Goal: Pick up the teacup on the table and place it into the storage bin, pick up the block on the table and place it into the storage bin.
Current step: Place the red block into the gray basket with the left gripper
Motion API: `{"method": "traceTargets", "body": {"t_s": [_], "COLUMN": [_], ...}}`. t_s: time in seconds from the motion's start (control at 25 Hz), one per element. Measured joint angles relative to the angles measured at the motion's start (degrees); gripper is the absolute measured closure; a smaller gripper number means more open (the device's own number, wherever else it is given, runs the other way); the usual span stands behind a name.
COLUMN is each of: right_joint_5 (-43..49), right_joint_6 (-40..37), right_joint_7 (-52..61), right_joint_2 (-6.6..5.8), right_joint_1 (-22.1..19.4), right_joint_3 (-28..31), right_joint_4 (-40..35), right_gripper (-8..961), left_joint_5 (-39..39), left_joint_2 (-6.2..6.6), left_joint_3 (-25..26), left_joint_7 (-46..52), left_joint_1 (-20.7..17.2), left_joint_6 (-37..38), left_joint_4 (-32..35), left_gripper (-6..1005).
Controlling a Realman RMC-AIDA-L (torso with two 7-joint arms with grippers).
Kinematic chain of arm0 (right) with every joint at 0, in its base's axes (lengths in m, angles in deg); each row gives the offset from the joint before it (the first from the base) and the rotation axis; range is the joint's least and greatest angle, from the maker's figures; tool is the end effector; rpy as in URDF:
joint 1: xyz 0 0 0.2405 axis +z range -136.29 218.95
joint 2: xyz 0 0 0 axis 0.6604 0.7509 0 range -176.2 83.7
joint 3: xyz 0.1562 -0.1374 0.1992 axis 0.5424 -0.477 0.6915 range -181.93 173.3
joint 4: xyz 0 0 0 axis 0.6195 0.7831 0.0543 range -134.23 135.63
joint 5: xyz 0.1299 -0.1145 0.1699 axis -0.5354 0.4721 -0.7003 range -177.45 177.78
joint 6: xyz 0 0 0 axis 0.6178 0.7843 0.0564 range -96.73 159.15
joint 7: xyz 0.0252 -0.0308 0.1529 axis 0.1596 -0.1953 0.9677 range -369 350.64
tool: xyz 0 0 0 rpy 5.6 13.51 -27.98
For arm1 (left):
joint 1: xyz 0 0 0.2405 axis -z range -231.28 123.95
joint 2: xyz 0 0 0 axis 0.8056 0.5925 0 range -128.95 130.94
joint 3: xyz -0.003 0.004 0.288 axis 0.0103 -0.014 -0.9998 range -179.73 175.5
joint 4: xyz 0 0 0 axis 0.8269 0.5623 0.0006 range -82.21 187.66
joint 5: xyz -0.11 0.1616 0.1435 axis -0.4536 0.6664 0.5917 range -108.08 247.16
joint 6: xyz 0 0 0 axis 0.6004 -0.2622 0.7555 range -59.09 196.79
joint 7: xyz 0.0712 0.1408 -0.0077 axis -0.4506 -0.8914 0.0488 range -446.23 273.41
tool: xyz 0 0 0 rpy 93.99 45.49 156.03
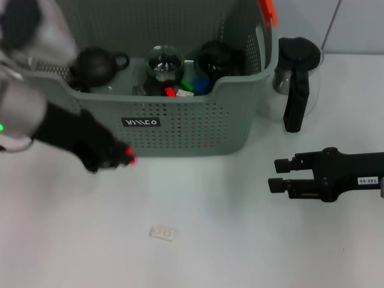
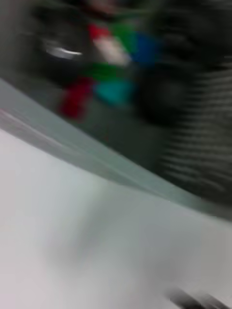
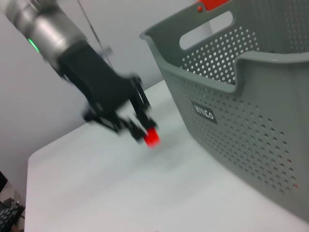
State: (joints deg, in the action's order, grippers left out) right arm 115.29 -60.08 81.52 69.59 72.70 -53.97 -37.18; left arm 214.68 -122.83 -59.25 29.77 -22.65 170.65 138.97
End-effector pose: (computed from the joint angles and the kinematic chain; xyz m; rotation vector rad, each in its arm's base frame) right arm 0.2946 0.3718 -0.0286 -2.8926 0.8029 0.5554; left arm -0.2099 0.3795 0.0312 -2.7906 -0.5662 0.2534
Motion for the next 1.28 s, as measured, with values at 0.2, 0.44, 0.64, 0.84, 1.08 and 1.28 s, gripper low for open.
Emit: {"method": "traceTargets", "body": {"t_s": [0.2, 0.44, 0.64, 0.84, 1.08, 1.28], "right_joint_5": [0.0, 0.0, 0.01, 0.0, 0.0, -0.15], "right_joint_6": [-0.07, -0.07, -0.06, -0.02, -0.02, -0.03], "right_joint_7": [0.0, 0.0, 0.0, -0.09, -0.29, -0.28], "right_joint_2": [0.01, 0.07, 0.09, 0.09, 0.09, 0.07], "right_joint_1": [0.07, 0.33, 0.36, 0.32, 0.37, 0.46], "right_joint_3": [0.0, -0.19, -0.24, -0.12, -0.09, -0.03], "right_joint_4": [0.0, 0.0, 0.0, 0.0, 0.0, -0.07], "right_gripper": [369, 369, 369, 369, 369, 369], "left_joint_5": [-18.58, -23.74, -14.5, -3.22, 8.83, 11.8], "left_joint_2": [1.86, 0.63, 0.18, 0.24, -0.12, -0.44], "left_joint_3": [15.7, 15.63, 5.76, -1.39, -6.12, -7.96], "left_joint_7": [-0.81, 1.04, 4.93, 9.46, 14.71, 18.71], "left_joint_1": [5.18, 8.08, 10.18, 12.53, 16.05, 16.68], "left_joint_6": [13.79, 0.42, -23.8, -37.94, -44.35, -42.98], "left_joint_4": [4.49, 2.91, -7.26, -17.45, -25.6, -23.92], "left_gripper": [819, 819, 818, 818, 818, 773]}}
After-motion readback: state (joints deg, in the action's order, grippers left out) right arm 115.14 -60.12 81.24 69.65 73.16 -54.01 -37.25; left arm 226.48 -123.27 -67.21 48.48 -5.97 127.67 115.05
